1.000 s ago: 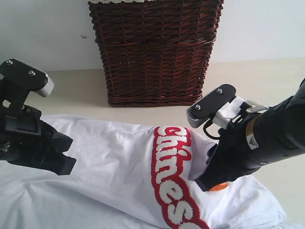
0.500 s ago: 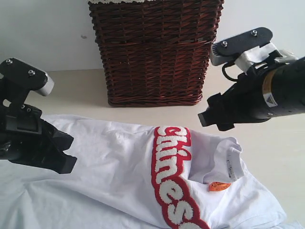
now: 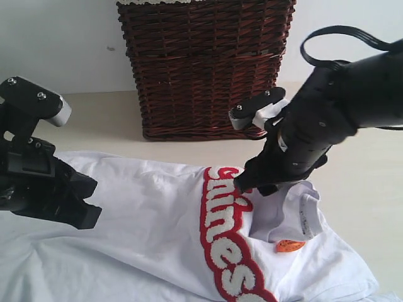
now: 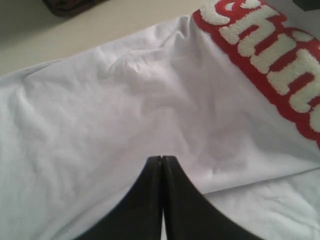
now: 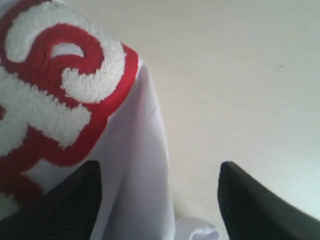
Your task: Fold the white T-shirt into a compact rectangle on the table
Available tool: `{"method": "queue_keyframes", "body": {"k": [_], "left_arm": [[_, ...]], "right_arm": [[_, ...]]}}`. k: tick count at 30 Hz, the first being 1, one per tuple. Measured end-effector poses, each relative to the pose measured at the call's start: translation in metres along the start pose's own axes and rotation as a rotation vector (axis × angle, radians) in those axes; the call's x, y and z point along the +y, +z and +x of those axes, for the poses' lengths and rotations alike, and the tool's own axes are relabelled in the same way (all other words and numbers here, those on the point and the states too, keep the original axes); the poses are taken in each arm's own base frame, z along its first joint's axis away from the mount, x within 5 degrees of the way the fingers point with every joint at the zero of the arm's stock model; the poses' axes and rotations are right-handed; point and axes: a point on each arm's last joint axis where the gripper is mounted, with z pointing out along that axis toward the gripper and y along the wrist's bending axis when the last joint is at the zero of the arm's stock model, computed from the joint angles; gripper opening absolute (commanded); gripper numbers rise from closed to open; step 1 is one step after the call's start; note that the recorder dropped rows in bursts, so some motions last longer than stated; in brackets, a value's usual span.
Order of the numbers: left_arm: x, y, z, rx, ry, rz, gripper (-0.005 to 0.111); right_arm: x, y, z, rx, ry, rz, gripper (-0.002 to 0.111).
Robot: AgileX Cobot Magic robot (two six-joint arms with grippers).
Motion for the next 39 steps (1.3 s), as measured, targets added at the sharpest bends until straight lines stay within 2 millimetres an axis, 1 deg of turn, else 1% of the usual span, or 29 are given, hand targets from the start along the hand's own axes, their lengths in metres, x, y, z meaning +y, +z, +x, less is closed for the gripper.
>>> {"method": "queue_keyframes", "body": {"k": [2, 4, 5, 8, 10, 13, 15, 17, 21, 22, 24, 25, 27, 29, 32, 33, 34, 35, 36, 37, 39], "left_arm": [[0.0, 0.0, 0.0, 0.0, 0.0, 0.0, 0.0], [0.0, 0.0, 0.0, 0.002, 0.0, 0.0, 0.0], [0.0, 0.0, 0.0, 0.002, 0.0, 0.0, 0.0], [0.0, 0.0, 0.0, 0.004, -0.002, 0.001, 0.0], [0.0, 0.0, 0.0, 0.004, -0.002, 0.001, 0.0], [0.0, 0.0, 0.0, 0.004, -0.004, 0.002, 0.0], [0.0, 0.0, 0.0, 0.004, -0.004, 0.002, 0.0], [0.0, 0.0, 0.0, 0.004, -0.004, 0.002, 0.0], [0.0, 0.0, 0.0, 0.004, -0.004, 0.002, 0.0], [0.0, 0.0, 0.0, 0.004, -0.004, 0.002, 0.0], [0.0, 0.0, 0.0, 0.002, -0.004, 0.001, 0.0], [0.0, 0.0, 0.0, 0.002, -0.004, 0.001, 0.0], [0.0, 0.0, -0.001, -0.006, -0.006, 0.001, 0.0], [0.003, -0.003, -0.004, -0.054, -0.032, -0.007, 0.0], [0.017, -0.018, -0.007, -0.188, -0.101, -0.053, 0.0], [0.023, -0.023, -0.006, -0.223, -0.12, -0.072, 0.0], [0.028, -0.031, -0.005, -0.259, -0.141, -0.093, 0.0], [0.031, -0.035, -0.004, -0.278, -0.153, -0.108, 0.0], [0.033, -0.037, -0.003, -0.287, -0.159, -0.117, 0.0], [0.034, -0.039, -0.002, -0.295, -0.162, -0.121, 0.0], [0.035, -0.039, -0.001, -0.301, -0.164, -0.124, 0.0]], "right_arm": [[0.003, 0.008, -0.003, 0.063, -0.008, -0.003, 0.051], [0.005, 0.017, -0.003, 0.126, -0.019, 0.002, 0.04], [0.006, 0.022, -0.001, 0.152, -0.027, 0.005, 0.032], [0.009, 0.036, 0.003, 0.203, -0.055, 0.008, 0.003], [0.01, 0.043, 0.004, 0.205, -0.084, 0.018, 0.0], [0.005, 0.042, -0.002, 0.168, -0.123, 0.066, 0.0], [-0.001, 0.035, -0.01, 0.113, -0.131, 0.114, 0.0], [-0.008, 0.02, -0.021, 0.031, -0.116, 0.164, 0.0], [-0.024, -0.022, -0.039, -0.162, -0.084, 0.241, 0.0], [-0.028, -0.042, -0.042, -0.226, -0.07, 0.237, 0.0], [-0.03, -0.063, -0.041, -0.272, -0.101, 0.204, 0.0], [-0.028, -0.065, -0.039, -0.265, -0.128, 0.187, 0.0], [-0.007, -0.063, -0.026, -0.213, -0.268, 0.108, 0.0], [0.022, -0.06, -0.012, -0.175, -0.389, 0.025, 0.0], [0.072, -0.058, 0.022, -0.131, -0.626, -0.064, 0.0], [0.086, -0.057, 0.034, -0.108, -0.695, -0.104, 0.003], [0.099, -0.056, 0.049, -0.073, -0.754, -0.167, 0.009], [0.107, -0.053, 0.063, -0.035, -0.806, -0.224, 0.017], [0.111, -0.053, 0.071, -0.008, -0.816, -0.265, 0.024], [0.112, -0.052, 0.075, 0.004, -0.819, -0.285, 0.031], [0.115, -0.052, 0.078, 0.012, -0.825, -0.306, 0.048]]}}
